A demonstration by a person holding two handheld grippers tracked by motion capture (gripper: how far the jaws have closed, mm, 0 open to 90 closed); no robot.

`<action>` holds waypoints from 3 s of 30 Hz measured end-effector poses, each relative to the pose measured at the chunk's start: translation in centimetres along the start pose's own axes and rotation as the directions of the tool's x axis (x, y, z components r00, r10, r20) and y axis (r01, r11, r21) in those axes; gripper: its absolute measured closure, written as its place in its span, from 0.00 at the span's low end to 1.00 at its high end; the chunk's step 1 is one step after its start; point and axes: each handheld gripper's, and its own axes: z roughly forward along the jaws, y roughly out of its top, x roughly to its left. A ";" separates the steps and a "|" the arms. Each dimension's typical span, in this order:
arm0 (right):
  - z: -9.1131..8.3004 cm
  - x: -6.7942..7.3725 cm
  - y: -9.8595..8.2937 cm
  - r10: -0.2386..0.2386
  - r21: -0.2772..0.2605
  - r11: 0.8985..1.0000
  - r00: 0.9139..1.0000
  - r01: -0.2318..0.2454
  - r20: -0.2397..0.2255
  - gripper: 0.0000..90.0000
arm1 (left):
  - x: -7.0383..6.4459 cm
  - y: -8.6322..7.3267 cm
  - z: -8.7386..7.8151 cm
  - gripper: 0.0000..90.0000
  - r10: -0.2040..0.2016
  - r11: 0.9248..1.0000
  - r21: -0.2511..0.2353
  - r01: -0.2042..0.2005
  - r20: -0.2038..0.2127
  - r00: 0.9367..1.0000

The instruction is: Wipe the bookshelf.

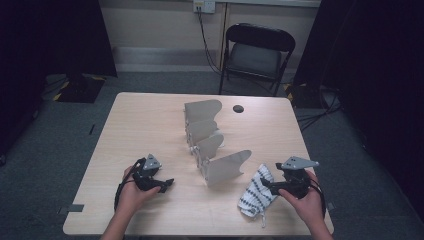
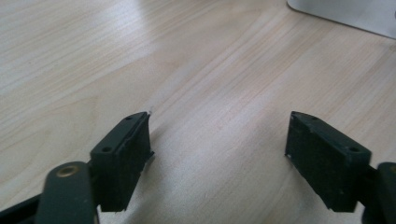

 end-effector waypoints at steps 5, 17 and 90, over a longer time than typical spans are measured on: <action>1.1 1.1 2.0 -0.024 -0.016 1.000 0.999 0.023 -0.044 0.18 | 0.3 -0.4 0.1 0.19 0.003 1.000 -0.024 -0.003 -0.002 1.000; 6.0 5.5 5.2 -0.108 -0.011 0.994 0.985 0.108 -0.132 0.29 | 0.1 -0.5 -0.1 0.17 -0.009 1.000 -0.023 0.008 -0.018 1.000; 6.6 8.1 6.0 -0.153 -0.056 0.988 0.963 0.144 -0.222 0.71 | 0.3 -1.1 -0.6 0.17 -0.031 0.999 -0.024 0.030 -0.031 0.999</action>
